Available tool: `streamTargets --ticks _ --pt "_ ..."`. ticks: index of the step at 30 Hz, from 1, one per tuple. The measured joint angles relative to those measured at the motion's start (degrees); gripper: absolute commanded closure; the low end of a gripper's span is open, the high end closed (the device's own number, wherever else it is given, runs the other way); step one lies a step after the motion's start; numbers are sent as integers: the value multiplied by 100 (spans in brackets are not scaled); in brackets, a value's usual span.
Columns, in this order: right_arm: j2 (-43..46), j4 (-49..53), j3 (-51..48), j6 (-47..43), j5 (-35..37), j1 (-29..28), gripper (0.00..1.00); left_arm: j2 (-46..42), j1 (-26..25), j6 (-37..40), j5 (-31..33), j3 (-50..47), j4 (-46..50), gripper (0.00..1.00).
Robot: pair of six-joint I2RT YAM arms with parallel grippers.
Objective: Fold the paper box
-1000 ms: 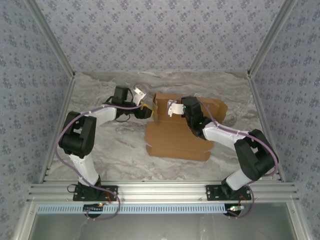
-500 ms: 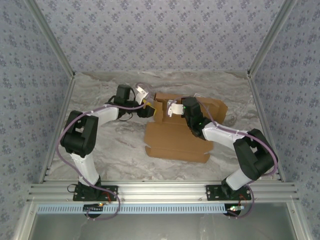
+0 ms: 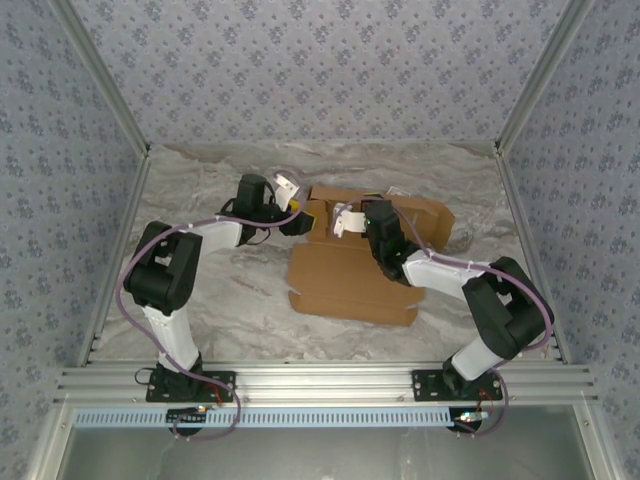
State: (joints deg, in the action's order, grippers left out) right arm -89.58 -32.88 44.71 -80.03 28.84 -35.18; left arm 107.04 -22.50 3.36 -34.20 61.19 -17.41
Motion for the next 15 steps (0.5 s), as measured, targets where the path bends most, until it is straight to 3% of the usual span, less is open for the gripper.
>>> streamTargets --ticks 15 --pt "0 7 -2 4 57 -72 100 0 -345 -138 1281 -76 -385 41"
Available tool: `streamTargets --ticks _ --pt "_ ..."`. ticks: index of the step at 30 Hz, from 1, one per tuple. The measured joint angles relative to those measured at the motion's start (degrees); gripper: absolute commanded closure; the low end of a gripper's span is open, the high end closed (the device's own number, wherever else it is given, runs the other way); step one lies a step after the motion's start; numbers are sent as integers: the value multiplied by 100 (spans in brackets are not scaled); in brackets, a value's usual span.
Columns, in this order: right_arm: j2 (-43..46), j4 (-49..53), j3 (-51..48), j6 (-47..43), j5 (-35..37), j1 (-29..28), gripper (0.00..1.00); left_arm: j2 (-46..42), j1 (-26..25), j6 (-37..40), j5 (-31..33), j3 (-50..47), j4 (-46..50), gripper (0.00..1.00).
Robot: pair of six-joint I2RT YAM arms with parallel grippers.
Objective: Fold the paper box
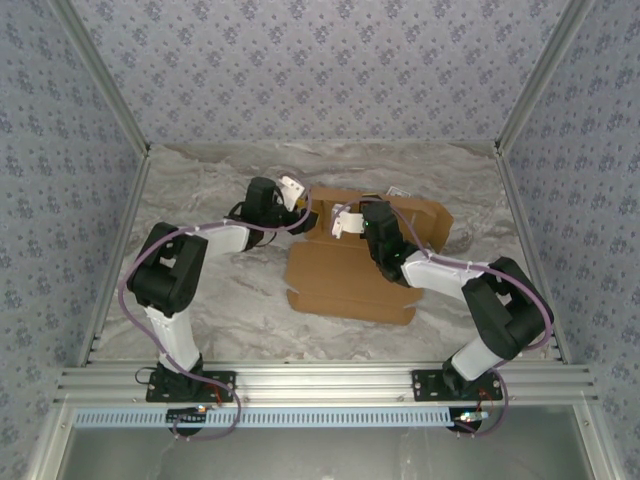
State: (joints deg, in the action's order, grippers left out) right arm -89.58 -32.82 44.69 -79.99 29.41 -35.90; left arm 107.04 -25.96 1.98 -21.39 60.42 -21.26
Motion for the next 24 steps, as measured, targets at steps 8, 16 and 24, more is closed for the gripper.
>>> streamTargets --ticks 8,16,24 --pt "0 7 0 4 15 -22 100 33 -341 -162 1086 2 -52 44" --pt "7 31 2 15 37 -31 100 107 -509 -404 1847 7 -177 54" --pt "7 44 2 94 39 -33 100 162 -629 -763 2308 11 -278 59"
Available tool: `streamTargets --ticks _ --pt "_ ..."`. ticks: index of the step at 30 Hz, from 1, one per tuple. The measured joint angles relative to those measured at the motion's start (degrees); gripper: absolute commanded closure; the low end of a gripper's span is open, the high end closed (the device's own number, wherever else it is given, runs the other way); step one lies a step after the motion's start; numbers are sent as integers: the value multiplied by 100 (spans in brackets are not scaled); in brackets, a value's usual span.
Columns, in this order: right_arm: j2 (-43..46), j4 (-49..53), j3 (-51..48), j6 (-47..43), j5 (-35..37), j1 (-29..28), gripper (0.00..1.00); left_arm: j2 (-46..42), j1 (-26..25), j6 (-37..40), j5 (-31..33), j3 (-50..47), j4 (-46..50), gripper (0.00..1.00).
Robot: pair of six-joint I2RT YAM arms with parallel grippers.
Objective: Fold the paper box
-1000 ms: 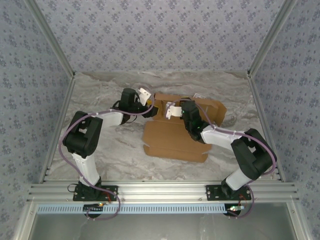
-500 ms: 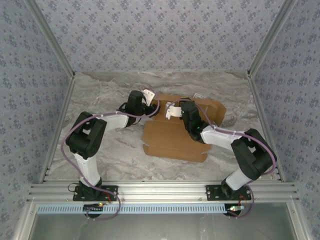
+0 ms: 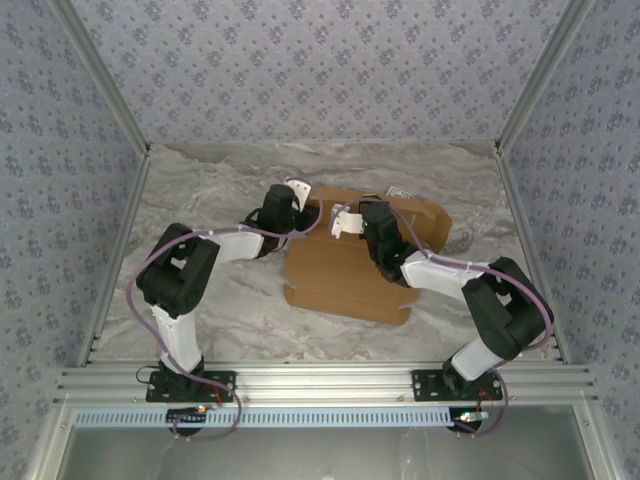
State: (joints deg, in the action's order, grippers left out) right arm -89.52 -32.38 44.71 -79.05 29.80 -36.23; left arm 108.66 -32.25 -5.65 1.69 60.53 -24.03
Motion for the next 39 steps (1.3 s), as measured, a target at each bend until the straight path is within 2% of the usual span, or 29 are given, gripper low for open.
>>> streamTargets --ticks 14,23,27,31,39 --pt "2 103 46 133 46 -9 100 267 -400 -861 1576 553 538 62" --pt "17 269 103 302 101 -9 100 433 -651 -1060 2415 817 739 64" --pt "31 358 136 363 101 -9 100 433 -667 -1054 2424 761 605 59" --pt "48 413 142 422 94 -7 100 422 -614 -986 2212 455 55 51" --pt "59 551 205 494 81 -2 100 118 -330 -879 1331 -118 -435 41"
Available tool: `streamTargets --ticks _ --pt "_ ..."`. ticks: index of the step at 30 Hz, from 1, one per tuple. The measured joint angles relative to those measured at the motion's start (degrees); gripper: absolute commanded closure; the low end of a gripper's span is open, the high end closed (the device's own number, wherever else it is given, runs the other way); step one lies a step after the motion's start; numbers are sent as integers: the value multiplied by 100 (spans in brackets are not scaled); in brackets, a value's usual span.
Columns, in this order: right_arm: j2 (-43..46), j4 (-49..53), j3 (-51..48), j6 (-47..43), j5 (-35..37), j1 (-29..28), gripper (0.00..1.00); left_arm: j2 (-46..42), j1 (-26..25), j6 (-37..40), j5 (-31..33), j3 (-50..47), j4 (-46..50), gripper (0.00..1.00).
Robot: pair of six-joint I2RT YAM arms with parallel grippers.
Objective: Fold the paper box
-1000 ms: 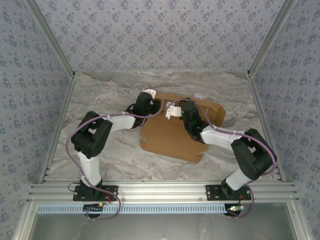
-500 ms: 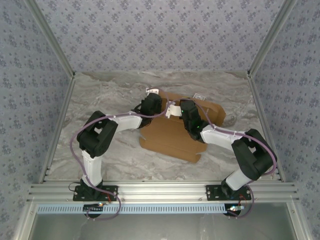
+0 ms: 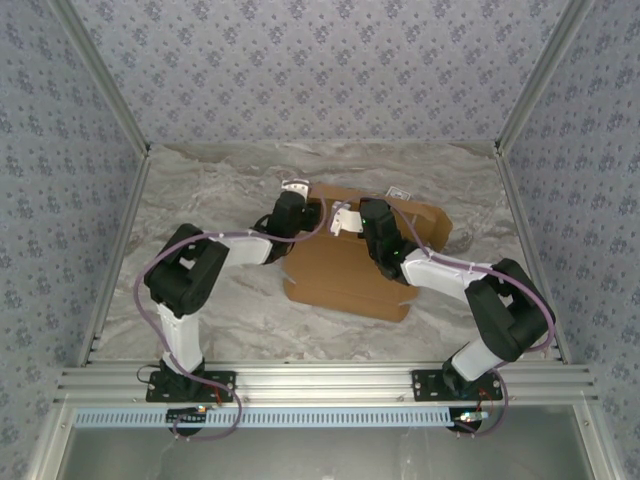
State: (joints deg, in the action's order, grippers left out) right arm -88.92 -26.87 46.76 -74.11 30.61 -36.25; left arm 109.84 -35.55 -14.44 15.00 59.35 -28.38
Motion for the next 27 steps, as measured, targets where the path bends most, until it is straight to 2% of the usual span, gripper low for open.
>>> streamTargets --ticks 6,12,19,27 --pt "0 136 76 46 -20 26 100 -162 140 52 -531 -363 -92 33" --pt "0 216 116 90 -15 37 100 -332 140 116 -804 -693 -103 28" --pt "0 229 118 129 -15 37 100 -629 181 133 -1010 -970 -208 28" --pt "0 247 131 129 -17 35 100 -785 446 127 -1266 -1137 -291 33"
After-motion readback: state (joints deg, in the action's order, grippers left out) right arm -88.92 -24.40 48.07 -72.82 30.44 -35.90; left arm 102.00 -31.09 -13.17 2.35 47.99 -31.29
